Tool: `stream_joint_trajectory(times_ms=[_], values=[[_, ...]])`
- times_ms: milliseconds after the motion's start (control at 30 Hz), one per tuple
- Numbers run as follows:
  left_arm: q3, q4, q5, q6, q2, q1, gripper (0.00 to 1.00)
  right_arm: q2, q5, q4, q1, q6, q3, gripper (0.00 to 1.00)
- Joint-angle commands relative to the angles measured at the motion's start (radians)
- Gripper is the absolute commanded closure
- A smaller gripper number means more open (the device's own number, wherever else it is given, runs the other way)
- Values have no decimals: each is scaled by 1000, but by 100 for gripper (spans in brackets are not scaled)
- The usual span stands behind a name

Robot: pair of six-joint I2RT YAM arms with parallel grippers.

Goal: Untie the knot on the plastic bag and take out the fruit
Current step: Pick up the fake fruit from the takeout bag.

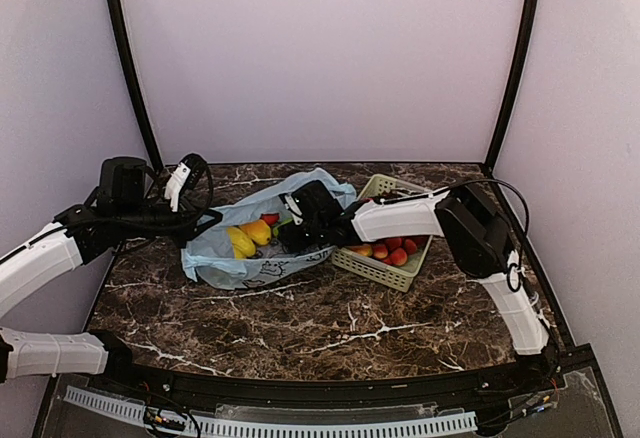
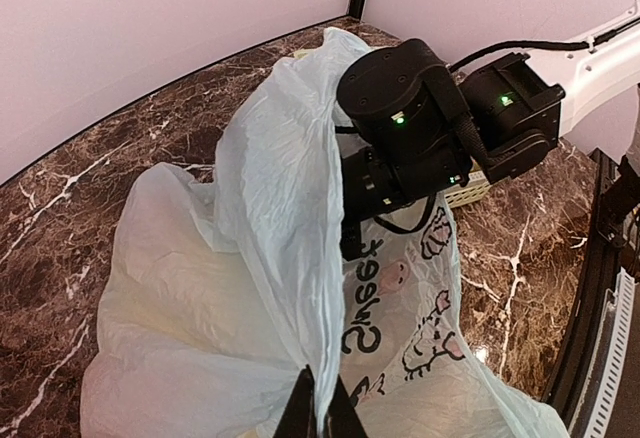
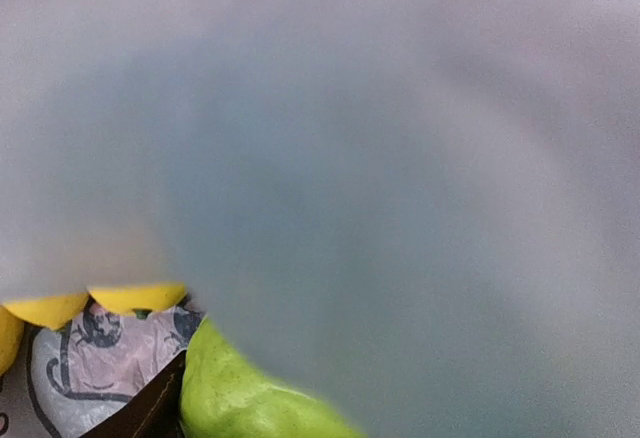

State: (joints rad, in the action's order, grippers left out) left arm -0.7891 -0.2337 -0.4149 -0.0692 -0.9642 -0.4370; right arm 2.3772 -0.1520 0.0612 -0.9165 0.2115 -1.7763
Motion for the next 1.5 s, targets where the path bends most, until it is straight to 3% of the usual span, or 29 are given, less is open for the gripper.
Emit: stream_joint_trajectory(times_ms=[0, 400, 967, 1267, 1467], values=[[10, -9, 7, -13, 18, -5, 99, -104, 18, -39, -33, 16, 151, 53], [11, -16, 21, -11, 25, -5, 99, -299, 2, -96, -174, 59, 385, 54], [1, -45, 115, -9, 14, -5, 99, -396, 266, -330, -264, -158, 411, 54], [-1, -57, 153, -18, 4, -5, 99, -523, 173, -522, -263, -140, 465, 54], [-2, -63, 188, -20, 4, -5, 99, -592, 79, -555, -263, -175, 497, 53]])
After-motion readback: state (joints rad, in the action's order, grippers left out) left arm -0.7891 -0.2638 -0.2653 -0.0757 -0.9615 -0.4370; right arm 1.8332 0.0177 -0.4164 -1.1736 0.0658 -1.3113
